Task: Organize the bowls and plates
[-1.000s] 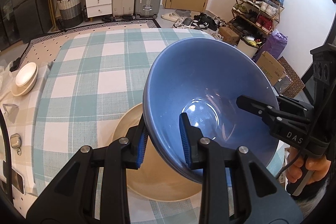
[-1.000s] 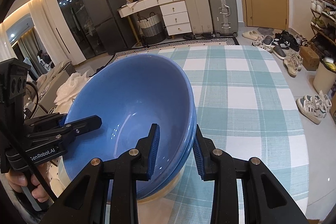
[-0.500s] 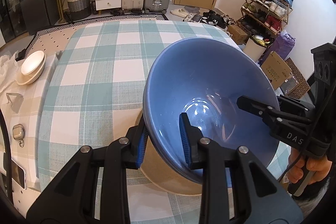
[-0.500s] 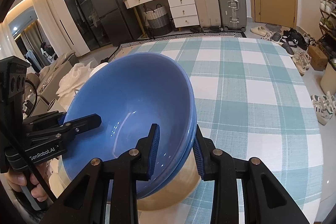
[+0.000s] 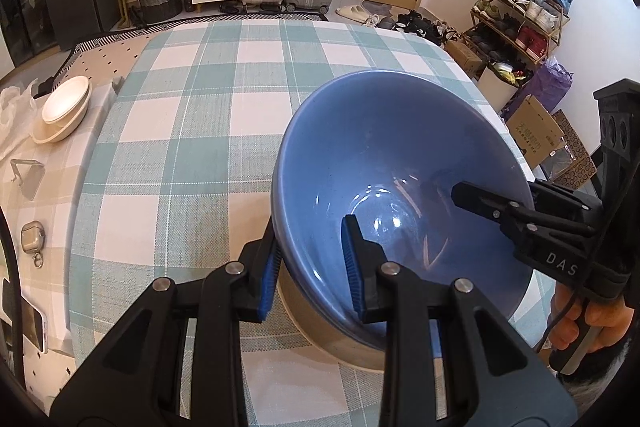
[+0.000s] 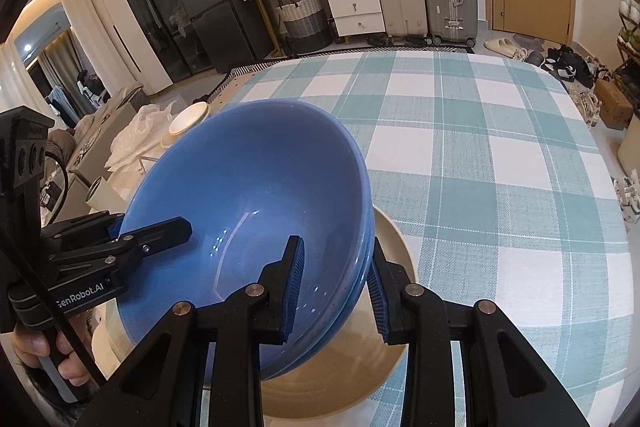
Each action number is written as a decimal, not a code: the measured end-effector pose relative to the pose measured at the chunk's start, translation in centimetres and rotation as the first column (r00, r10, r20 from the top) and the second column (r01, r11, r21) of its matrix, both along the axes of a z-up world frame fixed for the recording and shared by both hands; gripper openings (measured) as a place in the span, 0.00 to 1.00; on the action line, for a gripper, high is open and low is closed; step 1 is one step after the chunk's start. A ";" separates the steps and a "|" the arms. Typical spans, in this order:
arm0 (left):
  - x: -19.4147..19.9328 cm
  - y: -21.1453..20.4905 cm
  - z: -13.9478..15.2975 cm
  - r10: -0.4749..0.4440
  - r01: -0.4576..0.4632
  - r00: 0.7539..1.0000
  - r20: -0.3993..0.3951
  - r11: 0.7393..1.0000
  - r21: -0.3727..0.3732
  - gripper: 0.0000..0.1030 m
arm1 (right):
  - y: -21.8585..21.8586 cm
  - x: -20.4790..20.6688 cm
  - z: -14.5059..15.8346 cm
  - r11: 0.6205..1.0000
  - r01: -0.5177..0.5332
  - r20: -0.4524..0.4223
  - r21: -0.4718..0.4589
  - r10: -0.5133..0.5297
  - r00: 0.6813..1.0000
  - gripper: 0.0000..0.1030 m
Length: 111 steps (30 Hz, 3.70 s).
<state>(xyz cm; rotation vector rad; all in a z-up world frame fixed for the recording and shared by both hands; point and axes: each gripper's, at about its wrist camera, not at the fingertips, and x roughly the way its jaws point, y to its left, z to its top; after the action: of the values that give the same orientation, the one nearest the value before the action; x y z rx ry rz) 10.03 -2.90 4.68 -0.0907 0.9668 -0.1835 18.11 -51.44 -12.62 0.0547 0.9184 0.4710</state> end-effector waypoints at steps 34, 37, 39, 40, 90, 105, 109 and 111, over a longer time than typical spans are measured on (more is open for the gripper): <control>3.4 -2.2 -1.8 -0.037 0.037 0.999 0.016 0.998 0.044 0.44 | -1.6 1.2 0.1 1.000 0.029 0.018 -0.006 -0.029 0.999 0.39; 2.9 -2.3 -1.4 -0.033 0.028 0.998 0.062 0.996 0.082 0.68 | -1.8 0.6 0.5 1.000 0.021 0.053 -0.013 -0.020 0.998 0.51; 2.6 -2.3 -1.1 -0.035 0.026 0.995 0.091 0.995 0.091 0.72 | -2.1 0.1 0.8 1.000 0.016 0.079 -0.014 -0.015 0.997 0.63; 2.4 -2.2 -0.9 -0.038 0.030 0.994 0.100 0.996 0.083 0.73 | -2.3 0.0 1.0 1.000 0.010 0.089 -0.005 -0.010 0.996 0.68; -13.6 2.5 -2.0 0.010 -0.049 0.835 0.550 0.997 0.056 0.98 | -10.6 -12.0 -1.3 0.984 -0.047 0.555 0.173 -0.058 0.830 0.99; -12.4 2.8 -3.9 0.046 -0.075 0.817 0.574 0.997 0.028 0.98 | -10.4 -12.2 -2.2 0.989 -0.032 0.582 0.141 -0.057 0.811 0.99; -12.2 2.8 -4.2 0.051 -0.078 0.820 0.570 0.997 0.024 0.98 | -10.6 -12.3 -2.2 0.988 -0.037 0.582 0.151 -0.058 0.811 0.99; -12.2 2.8 -4.2 0.048 -0.075 0.818 0.573 0.997 0.023 0.98 | -10.6 -12.4 -2.2 0.988 -0.040 0.583 0.150 -0.056 0.810 0.99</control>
<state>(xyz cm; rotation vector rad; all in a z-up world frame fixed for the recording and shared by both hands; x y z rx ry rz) -2.18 -0.05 0.51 -0.0213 0.3604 -0.1175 5.68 -62.05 -14.86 0.0508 0.2657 0.5109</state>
